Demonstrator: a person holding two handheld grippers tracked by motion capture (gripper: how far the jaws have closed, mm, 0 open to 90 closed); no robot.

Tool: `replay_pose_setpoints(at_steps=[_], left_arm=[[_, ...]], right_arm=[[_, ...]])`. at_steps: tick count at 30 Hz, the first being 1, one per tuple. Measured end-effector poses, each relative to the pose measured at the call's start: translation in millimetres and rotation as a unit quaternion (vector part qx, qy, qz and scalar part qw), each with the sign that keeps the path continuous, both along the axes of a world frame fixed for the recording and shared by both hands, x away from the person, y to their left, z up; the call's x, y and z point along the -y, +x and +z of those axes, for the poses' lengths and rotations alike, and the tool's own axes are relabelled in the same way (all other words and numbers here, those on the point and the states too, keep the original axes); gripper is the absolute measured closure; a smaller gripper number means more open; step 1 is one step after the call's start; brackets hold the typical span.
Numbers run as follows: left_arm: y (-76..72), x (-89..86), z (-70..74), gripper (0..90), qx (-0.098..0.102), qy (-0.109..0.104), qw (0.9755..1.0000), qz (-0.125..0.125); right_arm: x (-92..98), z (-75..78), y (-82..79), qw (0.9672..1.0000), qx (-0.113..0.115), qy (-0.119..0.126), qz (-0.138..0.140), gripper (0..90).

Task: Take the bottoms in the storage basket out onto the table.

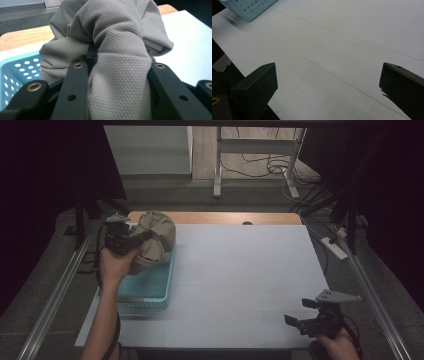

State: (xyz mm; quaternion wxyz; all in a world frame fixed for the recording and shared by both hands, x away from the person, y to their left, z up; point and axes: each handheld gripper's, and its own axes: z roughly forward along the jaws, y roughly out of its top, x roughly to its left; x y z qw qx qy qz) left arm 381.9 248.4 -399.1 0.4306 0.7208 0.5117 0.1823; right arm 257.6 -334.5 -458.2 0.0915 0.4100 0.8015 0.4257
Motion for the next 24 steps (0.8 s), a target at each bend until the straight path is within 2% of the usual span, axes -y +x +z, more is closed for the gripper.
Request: replay_pose_setpoints(at_steps=[4,9,17,24], left_arm=[[-2.5,1.4,5.6,66.2,0.008,-0.009,0.9999,-0.007],[-5.0,7.4,12.8,66.0,0.017,-0.010,0.9996,-0.018],[-6.5,18.7,19.8,65.9,0.020,-0.014,0.9990,-0.038],[-5.5,25.8,21.0,65.8,0.015,-0.024,0.9983,-0.052]], right_arm=[[0.2,0.1,-0.1,1.0000,0.000,0.001,0.000,1.8],[0.2,0.1,-0.1,1.0000,0.000,0.001,0.000,1.8],[0.2,0.1,-0.2,1.0000,0.001,0.002,-0.001,1.8],[0.4,0.0,0.2,1.0000,-0.001,0.003,-0.001,1.8]])
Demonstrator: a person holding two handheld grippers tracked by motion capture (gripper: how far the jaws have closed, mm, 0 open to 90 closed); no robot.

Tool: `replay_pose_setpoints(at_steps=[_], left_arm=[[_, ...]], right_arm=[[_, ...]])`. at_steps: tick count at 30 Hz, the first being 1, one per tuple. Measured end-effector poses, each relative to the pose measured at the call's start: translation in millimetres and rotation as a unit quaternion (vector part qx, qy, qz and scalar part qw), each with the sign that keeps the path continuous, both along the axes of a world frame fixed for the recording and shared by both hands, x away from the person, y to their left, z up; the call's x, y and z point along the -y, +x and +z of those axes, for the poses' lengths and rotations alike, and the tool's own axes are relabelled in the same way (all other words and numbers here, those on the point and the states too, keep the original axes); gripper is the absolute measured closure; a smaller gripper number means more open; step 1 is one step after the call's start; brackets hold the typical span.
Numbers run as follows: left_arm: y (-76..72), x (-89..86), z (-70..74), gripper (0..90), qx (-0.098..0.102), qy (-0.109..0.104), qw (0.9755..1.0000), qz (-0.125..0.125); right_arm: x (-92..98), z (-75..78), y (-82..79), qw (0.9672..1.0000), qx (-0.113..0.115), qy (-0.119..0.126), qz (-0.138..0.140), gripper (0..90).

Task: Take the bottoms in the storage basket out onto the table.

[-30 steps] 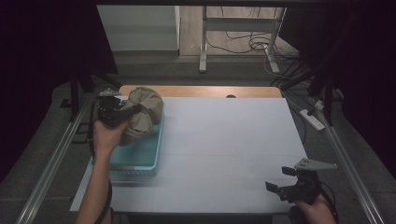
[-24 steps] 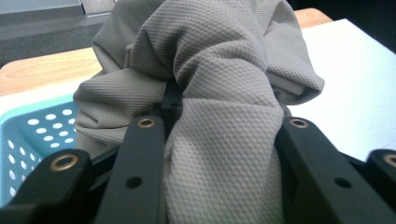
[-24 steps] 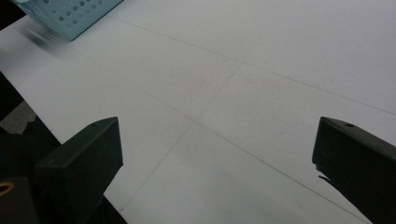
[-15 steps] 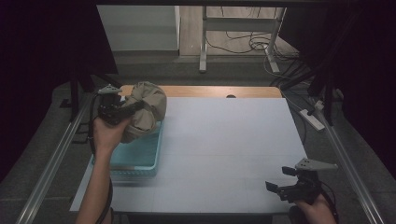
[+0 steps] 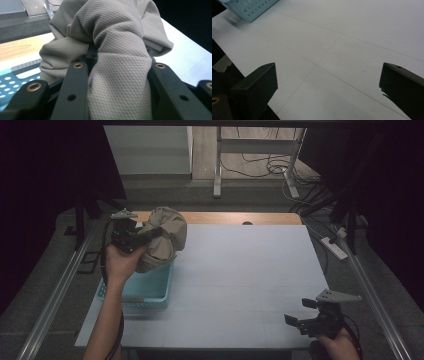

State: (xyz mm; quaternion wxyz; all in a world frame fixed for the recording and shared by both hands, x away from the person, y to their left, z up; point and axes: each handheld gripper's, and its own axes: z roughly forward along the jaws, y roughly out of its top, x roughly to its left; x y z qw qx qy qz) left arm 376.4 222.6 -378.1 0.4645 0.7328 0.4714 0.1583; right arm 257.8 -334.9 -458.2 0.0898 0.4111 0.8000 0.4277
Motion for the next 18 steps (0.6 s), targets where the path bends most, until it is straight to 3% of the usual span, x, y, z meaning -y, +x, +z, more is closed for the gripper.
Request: replay_pose_setpoints(at_steps=[18], left_arm=[[-3.6,39.2,7.0,65.6,0.015,0.010,0.9980,-0.061]], right_arm=[[0.5,-0.1,0.2,1.0000,0.001,0.001,0.000,1.8]])
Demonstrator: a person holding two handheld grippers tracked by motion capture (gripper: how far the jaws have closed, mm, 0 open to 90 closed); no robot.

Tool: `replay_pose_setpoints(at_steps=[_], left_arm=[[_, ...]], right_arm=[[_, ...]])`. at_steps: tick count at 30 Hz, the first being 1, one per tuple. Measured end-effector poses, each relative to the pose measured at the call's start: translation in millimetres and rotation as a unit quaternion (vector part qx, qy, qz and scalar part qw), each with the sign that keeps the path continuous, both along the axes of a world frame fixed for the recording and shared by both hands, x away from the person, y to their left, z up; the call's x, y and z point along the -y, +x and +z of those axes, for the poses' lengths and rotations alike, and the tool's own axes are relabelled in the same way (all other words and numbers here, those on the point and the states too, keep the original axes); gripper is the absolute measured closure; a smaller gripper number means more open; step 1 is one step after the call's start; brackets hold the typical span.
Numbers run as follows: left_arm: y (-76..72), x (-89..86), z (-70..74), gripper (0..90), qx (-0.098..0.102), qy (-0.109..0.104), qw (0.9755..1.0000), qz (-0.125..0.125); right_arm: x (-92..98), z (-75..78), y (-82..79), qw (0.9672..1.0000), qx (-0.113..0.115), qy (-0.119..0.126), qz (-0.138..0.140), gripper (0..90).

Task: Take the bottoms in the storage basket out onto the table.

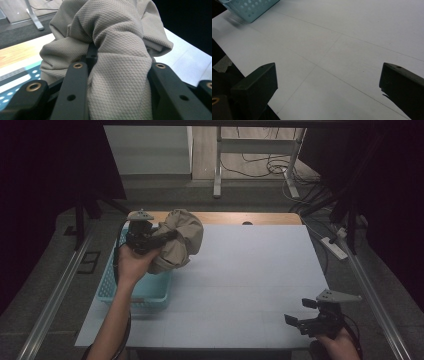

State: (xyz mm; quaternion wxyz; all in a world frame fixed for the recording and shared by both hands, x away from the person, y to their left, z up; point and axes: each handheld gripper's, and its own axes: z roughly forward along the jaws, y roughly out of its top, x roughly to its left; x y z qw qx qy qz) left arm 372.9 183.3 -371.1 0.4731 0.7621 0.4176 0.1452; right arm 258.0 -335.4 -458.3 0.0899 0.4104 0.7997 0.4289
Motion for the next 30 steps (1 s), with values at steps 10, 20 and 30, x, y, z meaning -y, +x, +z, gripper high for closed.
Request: replay_pose_setpoints(at_steps=[10,20,30], left_arm=[[0.0,18.0,-1.9,65.6,-0.001,-0.002,0.9997,-0.026],[-1.5,37.4,-2.4,65.4,0.004,0.001,0.9986,-0.053],[-4.3,55.8,-0.8,69.7,0.006,-0.010,0.9965,-0.083]], right_arm=[[0.0,0.1,-0.2,1.0000,0.001,0.000,0.001,1.8],[0.0,0.2,-0.3,1.0000,0.001,0.000,0.001,1.8],[0.1,0.0,-0.1,1.0000,0.000,0.000,0.002,1.8]])
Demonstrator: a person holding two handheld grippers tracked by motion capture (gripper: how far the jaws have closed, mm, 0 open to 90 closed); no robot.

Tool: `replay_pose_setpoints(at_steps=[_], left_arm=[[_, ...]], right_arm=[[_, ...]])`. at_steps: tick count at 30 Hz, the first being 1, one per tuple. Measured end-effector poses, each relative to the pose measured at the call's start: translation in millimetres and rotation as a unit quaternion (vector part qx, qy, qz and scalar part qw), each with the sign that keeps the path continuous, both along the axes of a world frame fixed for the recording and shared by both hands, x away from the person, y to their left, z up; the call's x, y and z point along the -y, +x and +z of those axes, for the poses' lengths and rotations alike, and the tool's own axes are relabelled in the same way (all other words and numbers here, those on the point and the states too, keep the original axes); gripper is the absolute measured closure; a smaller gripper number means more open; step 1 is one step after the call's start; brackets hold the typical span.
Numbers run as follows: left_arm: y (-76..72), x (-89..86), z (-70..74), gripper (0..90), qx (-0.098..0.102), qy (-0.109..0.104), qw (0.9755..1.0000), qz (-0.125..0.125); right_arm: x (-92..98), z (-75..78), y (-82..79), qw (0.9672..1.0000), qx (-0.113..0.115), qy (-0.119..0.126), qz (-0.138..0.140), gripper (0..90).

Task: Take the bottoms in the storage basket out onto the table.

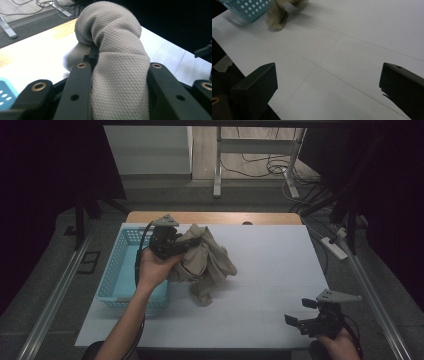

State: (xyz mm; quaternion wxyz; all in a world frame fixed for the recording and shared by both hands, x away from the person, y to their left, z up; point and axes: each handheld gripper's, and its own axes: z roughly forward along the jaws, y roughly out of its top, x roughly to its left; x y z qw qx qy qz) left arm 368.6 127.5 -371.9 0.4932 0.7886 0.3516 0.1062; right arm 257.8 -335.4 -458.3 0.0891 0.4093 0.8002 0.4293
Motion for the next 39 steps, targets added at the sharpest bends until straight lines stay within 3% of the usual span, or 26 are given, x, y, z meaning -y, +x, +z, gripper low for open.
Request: replay_pose_setpoints(at_steps=[12,30,39], left_arm=[[4.2,23.4,-6.7,70.1,-0.015,-0.023,0.9989,-0.038],[15.9,62.9,-39.8,69.0,-0.035,-0.003,0.9969,-0.071],[21.4,79.9,-61.7,68.0,-0.053,0.022,0.9950,-0.082]], right_arm=[[-0.5,-0.2,0.3,1.0000,-0.002,-0.002,0.000,1.8],[-0.2,-0.5,1.0,1.0000,-0.007,0.000,0.001,1.8],[0.2,-0.6,1.4,1.0000,-0.008,0.002,0.002,1.8]])
